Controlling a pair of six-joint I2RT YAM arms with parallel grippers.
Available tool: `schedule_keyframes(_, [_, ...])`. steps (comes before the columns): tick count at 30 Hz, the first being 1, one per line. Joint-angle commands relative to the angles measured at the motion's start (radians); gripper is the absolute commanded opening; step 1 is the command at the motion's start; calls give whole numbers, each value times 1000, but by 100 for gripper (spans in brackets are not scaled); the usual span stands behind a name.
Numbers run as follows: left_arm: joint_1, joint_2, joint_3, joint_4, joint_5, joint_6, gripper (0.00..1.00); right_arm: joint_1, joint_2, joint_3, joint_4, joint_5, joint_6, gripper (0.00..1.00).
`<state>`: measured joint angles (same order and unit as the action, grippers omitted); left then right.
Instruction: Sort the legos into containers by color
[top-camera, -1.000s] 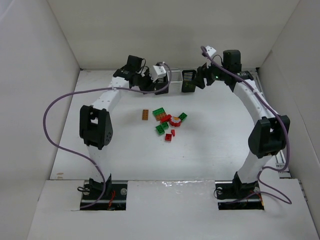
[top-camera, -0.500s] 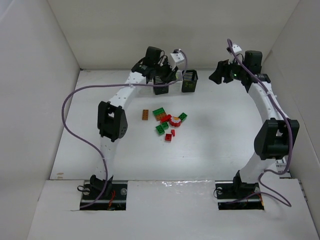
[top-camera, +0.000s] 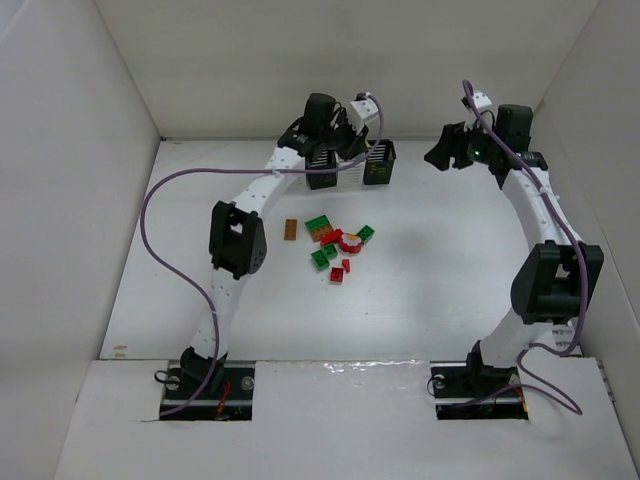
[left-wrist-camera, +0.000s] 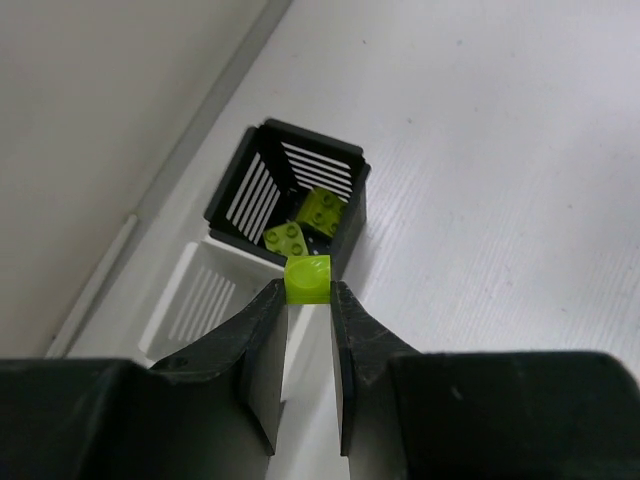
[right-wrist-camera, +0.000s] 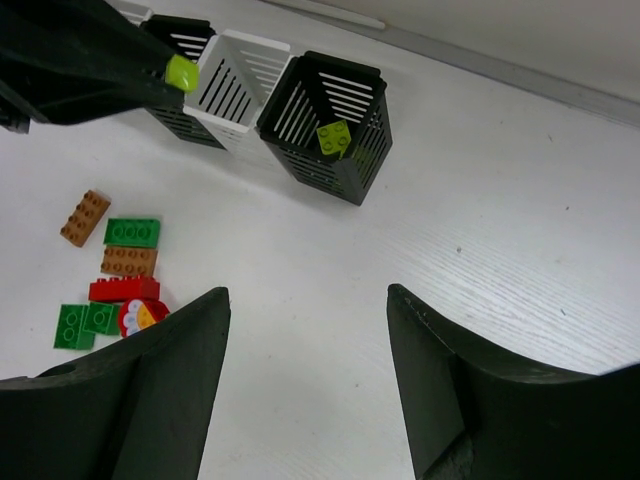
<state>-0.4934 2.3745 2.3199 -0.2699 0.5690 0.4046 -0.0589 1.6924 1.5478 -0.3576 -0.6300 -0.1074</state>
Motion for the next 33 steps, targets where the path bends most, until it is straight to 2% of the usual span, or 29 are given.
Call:
schedule_keyframes(1, [4,6,64,113,0,-58,3,-1,-50,-6,39,0,11,69])
schedule_keyframes(9, [-7,60,105,202,12,-92,3,-1,-40,12,39,0,11,69])
schedule_keyframes(22, [-36,138,137,299,-49,-104,5,-19,-31,21,39,0,11,69])
schedule_keyframes(28, [-45,158,148,317,-93,-104,16,-28,-22,21,29,-19,11,69])
schedule_keyframes(33, [-45,167,157,328,-106,-95,30,-28,-13,21,29,-28,11,69])
